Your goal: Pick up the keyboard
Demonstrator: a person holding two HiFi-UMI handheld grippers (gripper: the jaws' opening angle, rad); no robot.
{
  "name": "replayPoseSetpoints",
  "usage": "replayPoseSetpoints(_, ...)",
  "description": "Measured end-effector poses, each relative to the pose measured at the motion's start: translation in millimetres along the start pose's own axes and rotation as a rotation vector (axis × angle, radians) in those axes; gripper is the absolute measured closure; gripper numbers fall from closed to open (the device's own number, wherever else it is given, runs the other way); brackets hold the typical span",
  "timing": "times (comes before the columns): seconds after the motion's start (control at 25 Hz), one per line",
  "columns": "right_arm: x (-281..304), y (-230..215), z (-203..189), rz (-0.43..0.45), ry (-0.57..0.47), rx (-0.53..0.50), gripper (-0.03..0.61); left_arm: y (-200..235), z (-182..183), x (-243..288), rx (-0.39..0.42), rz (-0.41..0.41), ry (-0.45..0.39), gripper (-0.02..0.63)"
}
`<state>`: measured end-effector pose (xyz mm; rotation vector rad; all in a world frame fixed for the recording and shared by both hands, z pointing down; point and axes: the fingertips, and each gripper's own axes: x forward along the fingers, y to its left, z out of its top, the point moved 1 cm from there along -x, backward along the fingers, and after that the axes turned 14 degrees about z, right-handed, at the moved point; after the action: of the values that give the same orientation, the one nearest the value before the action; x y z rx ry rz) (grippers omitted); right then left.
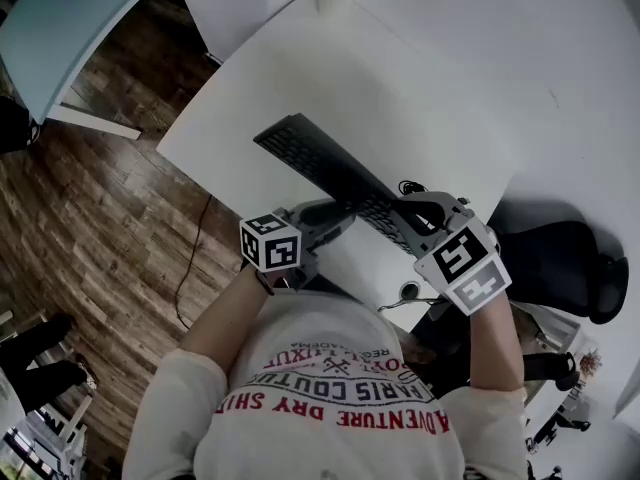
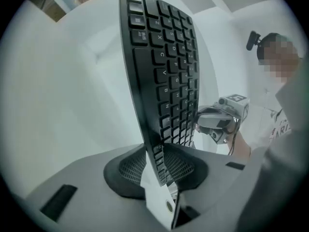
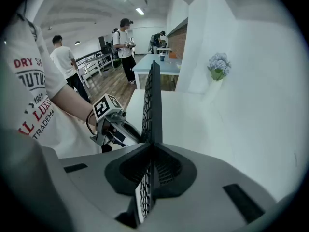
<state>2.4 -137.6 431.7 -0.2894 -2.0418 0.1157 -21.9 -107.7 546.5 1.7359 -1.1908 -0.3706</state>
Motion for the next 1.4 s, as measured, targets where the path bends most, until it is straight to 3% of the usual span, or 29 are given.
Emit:
replayPoseSetpoints(0.2,-32,-6,22,-0.048,-0.131,0.025,0.537,-20,42,-9,0.091,-0.021,-0.008,0.505)
replayPoseSetpoints(0.68,-127,-10,25,-0.207,-0.512,0.158,0.537,-111,129,-14,0.482,-0.087,0.010,0.512)
replayPoseSetpoints(1.0,-166,-8,-2,-0.357,-0.692,0.267,0.537,-161,150,8,0.697,-0.157,0.058,0.515)
replayPoseSetpoints(1.12,-178,4,-25,-0.433,-0.765,0.307,0.537,-181,137,21,0.768,-0.171,0.081,0.518)
replayPoseSetpoints(1.24,-183,25,-46,-0.489,-0.828,0.335,0.537,-196,117,21,0.798,-0.192,0.102,0.518)
replayPoseSetpoints(1.4,-176,31,-42,-0.519,-0.892,0.389,0.536,-194,121,15,0.806,-0.216,0.139,0.518)
